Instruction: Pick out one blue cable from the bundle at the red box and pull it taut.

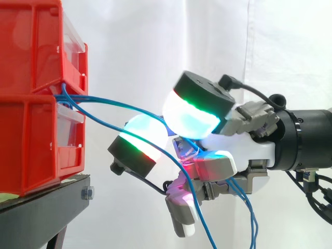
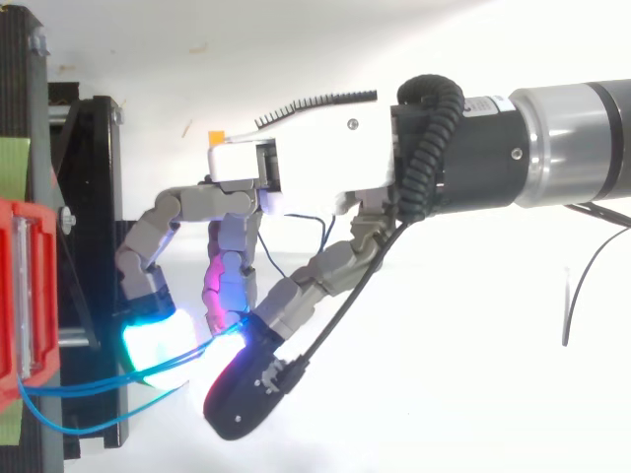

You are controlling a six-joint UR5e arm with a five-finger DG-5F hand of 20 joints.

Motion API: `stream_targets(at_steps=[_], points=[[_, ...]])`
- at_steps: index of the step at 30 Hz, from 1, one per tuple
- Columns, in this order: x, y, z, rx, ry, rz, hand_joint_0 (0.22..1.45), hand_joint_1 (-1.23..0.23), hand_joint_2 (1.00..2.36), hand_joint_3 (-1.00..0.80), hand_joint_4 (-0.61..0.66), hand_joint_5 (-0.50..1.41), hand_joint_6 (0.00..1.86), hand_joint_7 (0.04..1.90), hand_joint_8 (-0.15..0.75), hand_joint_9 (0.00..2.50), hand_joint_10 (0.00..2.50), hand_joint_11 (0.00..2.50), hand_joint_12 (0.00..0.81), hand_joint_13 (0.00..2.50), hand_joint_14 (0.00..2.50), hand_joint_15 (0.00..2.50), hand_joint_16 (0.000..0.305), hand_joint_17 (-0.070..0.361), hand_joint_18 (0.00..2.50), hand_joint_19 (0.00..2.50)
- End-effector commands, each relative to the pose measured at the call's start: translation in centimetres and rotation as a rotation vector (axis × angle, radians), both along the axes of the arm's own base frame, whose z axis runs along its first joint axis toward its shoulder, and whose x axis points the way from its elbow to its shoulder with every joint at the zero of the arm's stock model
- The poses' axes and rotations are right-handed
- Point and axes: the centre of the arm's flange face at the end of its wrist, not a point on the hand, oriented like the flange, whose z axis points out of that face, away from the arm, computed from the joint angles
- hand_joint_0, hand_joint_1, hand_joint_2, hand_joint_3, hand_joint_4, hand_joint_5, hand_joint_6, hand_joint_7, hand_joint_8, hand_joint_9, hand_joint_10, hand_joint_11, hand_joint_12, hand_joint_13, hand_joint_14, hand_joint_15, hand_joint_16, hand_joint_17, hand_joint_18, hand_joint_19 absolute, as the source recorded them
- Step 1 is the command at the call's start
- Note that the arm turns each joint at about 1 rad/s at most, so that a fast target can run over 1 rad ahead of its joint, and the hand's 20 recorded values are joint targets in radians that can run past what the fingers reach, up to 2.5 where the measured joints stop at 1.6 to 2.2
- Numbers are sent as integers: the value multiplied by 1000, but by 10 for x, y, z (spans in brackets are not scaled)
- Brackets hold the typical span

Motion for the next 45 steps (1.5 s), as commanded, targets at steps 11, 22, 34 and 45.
stream_targets(at_steps=[11, 22, 34, 45], points=[[0, 0, -1, 2, 0, 0, 552, -536, 1000, -500, 3, -94, 883, 991, 298, 1512, 28, 872, 419, 1125, 24, 666, 56, 126, 861, 775], [0, 0, -1, 0, 0, 0, 477, -636, 1000, -500, 37, -100, 852, 937, 317, 1467, 28, 835, 443, 1102, 24, 650, 64, 143, 847, 764], [0, 0, 0, 2, -2, 0, 605, -633, 1014, -229, 9, -95, 839, 945, 322, 1480, 27, 848, 441, 1118, 23, 664, 62, 140, 853, 769], [0, 0, 0, 2, -2, 0, 595, -749, 1011, -118, 40, -106, 877, 941, 339, 1456, 23, 822, 464, 1114, 23, 646, 69, 154, 891, 740]])
